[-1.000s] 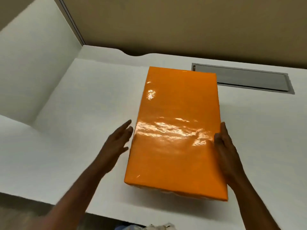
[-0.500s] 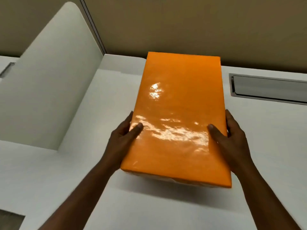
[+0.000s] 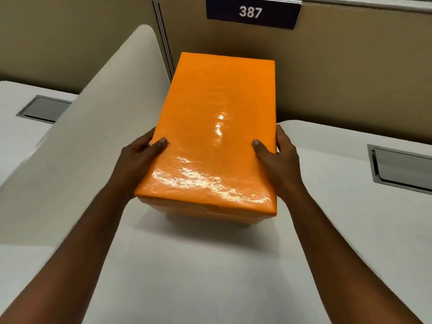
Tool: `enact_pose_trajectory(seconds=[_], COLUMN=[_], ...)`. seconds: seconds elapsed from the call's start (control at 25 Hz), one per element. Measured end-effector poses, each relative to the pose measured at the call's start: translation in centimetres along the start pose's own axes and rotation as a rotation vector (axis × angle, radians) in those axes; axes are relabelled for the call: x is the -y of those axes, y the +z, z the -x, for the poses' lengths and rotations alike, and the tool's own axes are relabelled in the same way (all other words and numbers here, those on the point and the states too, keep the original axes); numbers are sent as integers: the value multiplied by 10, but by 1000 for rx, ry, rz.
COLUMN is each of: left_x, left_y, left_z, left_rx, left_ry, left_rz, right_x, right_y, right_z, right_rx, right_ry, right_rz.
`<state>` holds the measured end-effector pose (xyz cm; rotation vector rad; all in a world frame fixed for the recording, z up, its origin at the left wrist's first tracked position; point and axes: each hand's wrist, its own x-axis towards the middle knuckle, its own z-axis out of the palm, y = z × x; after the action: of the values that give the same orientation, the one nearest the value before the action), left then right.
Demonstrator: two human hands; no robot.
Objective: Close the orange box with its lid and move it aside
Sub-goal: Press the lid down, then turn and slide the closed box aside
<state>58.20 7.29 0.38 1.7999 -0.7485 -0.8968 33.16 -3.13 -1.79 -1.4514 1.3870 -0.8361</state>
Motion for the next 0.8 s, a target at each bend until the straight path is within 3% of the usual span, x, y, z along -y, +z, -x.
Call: enact_pose_trajectory(seconds=[0.36, 0.68, 0.8], left_x=[5, 11, 11], left_y=[-29, -50, -48], left_z=[-50, -74, -79], left_rx=[-38, -113, -190], left_ry=[57, 166, 347], left_rz=[-94, -486, -666], right_x=[13, 8, 7], right_y=[49, 87, 98], right_z=[-24, -26, -28], right_rx=[-31, -83, -109], right_ry=[23, 42, 58], right_rz=[-17, -56, -57])
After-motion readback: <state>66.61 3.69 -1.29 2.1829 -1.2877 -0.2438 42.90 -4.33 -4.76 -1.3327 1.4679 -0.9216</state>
